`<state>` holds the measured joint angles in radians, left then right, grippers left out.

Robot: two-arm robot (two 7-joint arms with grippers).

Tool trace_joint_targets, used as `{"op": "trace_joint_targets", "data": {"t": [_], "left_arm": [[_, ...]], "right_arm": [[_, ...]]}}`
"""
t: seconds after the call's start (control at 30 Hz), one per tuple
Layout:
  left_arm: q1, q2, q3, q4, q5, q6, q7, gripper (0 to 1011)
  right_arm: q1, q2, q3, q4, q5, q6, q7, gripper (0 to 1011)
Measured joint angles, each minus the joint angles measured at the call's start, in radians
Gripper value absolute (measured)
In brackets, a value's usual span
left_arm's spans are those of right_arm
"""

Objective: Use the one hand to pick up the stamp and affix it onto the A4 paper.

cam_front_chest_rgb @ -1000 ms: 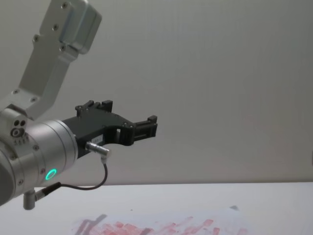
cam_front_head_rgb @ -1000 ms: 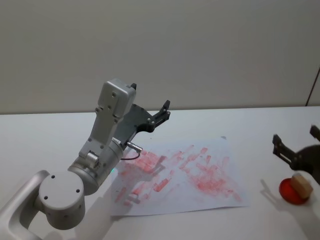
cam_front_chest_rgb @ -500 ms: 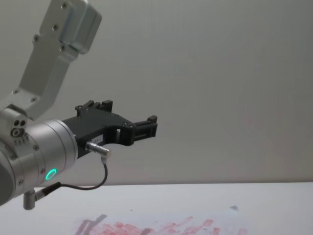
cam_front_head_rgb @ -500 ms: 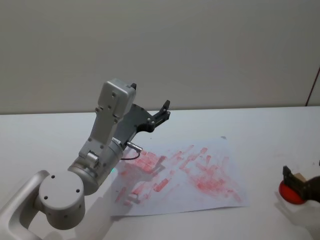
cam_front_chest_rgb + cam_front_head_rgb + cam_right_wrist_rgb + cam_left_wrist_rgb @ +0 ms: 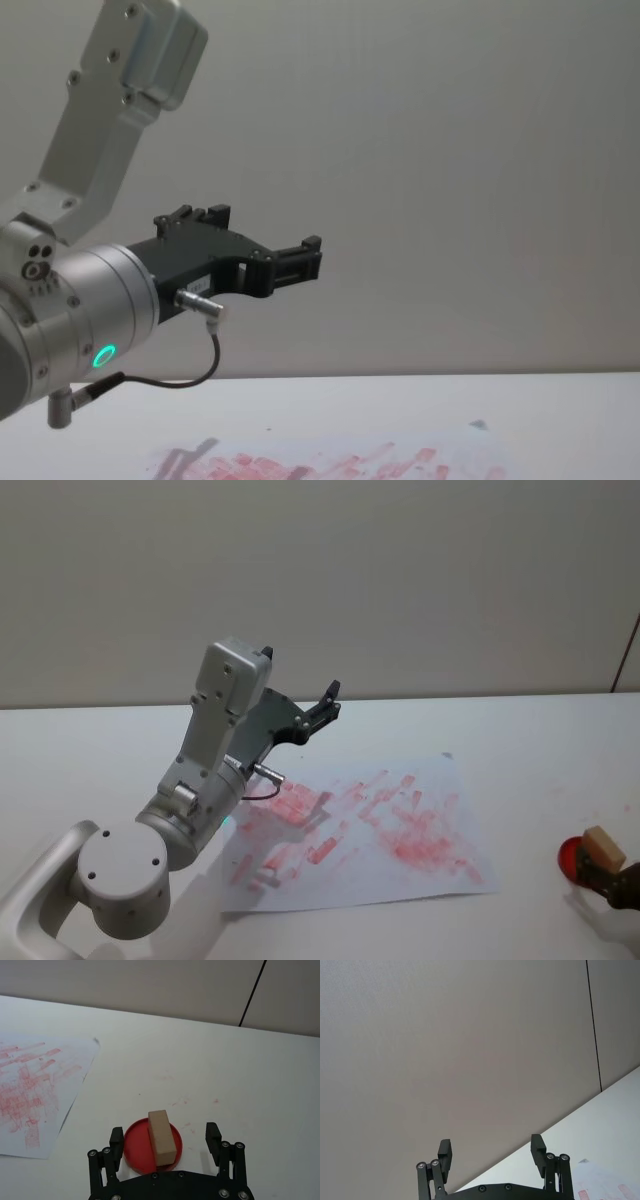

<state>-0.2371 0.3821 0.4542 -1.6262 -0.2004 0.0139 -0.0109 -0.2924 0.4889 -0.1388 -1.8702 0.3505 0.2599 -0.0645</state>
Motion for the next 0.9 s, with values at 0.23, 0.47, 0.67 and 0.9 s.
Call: {"op": "trace_joint_targets", "data": {"t": [0.23, 0.47, 0.67, 0.9], "left_arm": [[0.0, 0.0, 0.0, 0.0, 0.0, 0.0, 0.0, 1001], [0.0, 0.0, 0.0, 0.0, 0.0, 0.0, 0.0, 1001], [0.0, 0.0, 0.0, 0.0, 0.0, 0.0, 0.0, 1001], [0.0, 0.0, 0.0, 0.0, 0.0, 0.0, 0.0, 1001]], "right_arm": [[0.02, -0.011, -0.005, 0.028, -0.022, 0.019, 0.026, 1001], [0.051, -0.027, -0.014, 0.063, -0.048, 0.033, 0.055, 1001], [0.068, -0.036, -0.019, 0.083, -0.063, 0.04, 0.071, 960], [0.08, -0.042, -0.022, 0.097, -0.073, 0.045, 0.082, 781]]}}
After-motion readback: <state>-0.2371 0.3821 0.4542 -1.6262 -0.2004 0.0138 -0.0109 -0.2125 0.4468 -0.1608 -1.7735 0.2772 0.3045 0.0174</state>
